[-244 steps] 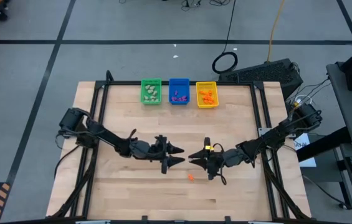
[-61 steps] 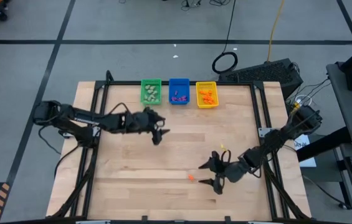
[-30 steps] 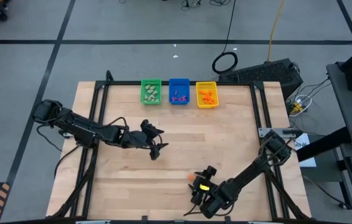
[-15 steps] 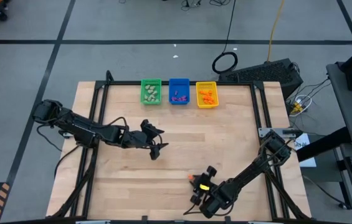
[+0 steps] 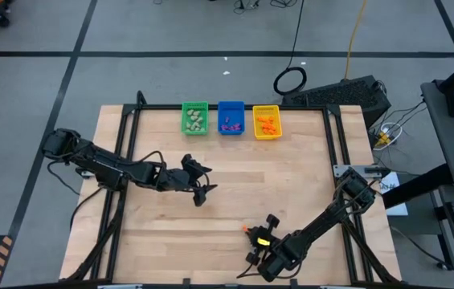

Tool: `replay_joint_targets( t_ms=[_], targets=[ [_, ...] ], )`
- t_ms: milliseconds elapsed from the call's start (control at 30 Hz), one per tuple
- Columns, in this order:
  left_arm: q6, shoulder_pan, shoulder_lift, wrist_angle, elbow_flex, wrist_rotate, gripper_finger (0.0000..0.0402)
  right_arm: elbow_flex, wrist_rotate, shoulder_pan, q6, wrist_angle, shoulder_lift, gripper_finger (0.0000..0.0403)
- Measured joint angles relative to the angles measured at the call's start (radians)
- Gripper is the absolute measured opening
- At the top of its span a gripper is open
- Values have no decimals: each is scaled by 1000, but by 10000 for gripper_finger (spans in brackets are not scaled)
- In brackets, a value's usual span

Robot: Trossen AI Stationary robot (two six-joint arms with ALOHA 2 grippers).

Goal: Sort Halloween decoration
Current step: Put the orange skeleton toy into the yellow bin

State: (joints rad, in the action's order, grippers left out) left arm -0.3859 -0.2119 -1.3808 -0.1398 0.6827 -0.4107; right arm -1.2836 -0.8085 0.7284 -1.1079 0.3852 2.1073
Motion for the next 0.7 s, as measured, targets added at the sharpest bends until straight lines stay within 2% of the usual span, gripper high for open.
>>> replay_joint_targets(
  t_ms=[267, 433, 700],
  targets=[
    [0, 0, 0, 0, 0, 0, 302, 1, 5, 0, 134, -14, -86, 18],
    [0, 0, 0, 0, 0, 0, 302, 1, 1, 0, 363, -12, -215, 18],
    [0, 0, 0, -1, 1, 0, 302, 1, -1, 19, 869, -9, -452, 18]
  ],
)
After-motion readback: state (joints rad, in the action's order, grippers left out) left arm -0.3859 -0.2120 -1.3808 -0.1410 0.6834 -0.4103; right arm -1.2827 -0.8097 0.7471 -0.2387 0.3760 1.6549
